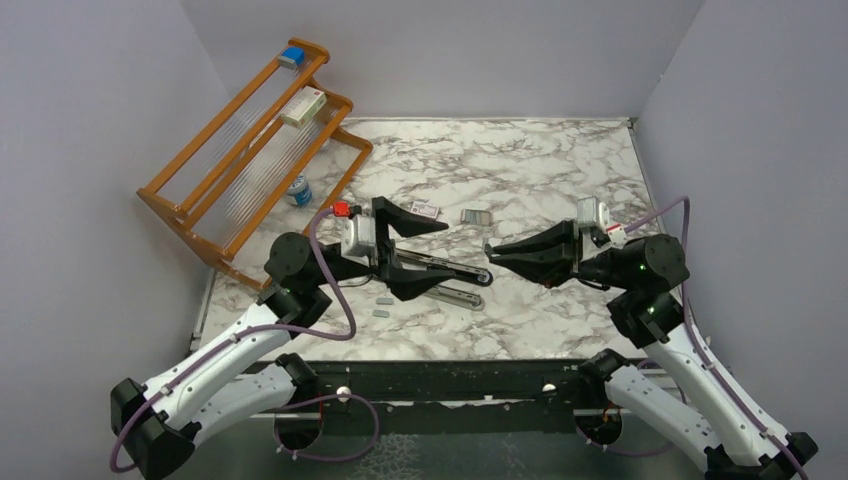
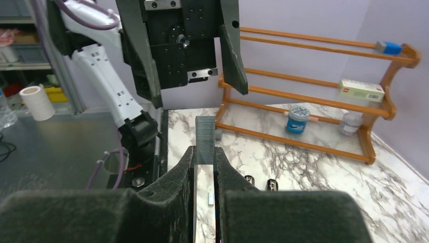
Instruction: Load the staples into the stapler
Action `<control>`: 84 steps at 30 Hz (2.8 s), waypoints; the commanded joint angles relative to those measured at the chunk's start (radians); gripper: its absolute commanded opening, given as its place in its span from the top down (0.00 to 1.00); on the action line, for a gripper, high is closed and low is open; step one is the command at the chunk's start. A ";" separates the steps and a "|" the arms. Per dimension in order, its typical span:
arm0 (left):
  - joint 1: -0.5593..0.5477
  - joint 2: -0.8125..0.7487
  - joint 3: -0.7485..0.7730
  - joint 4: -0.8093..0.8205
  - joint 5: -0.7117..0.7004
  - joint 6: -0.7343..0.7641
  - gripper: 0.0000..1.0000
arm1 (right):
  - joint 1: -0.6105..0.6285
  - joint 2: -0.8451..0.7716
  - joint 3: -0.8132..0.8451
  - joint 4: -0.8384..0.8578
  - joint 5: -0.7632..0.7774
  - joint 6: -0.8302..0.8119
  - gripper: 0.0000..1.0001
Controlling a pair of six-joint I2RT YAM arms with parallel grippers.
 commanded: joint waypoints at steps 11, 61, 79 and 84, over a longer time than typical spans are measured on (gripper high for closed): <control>-0.160 0.159 0.123 0.194 0.092 0.093 0.31 | 0.006 -0.024 0.081 -0.007 -0.156 -0.042 0.94; -0.251 0.248 0.190 0.231 0.086 0.094 0.60 | 0.006 -0.002 0.086 0.048 -0.165 -0.014 0.94; -0.254 0.256 0.189 0.232 0.075 0.086 0.90 | 0.006 -0.010 0.082 0.051 -0.160 -0.007 0.94; -0.254 0.251 0.186 0.230 0.076 0.089 1.00 | 0.005 -0.018 0.081 0.051 -0.152 -0.007 0.80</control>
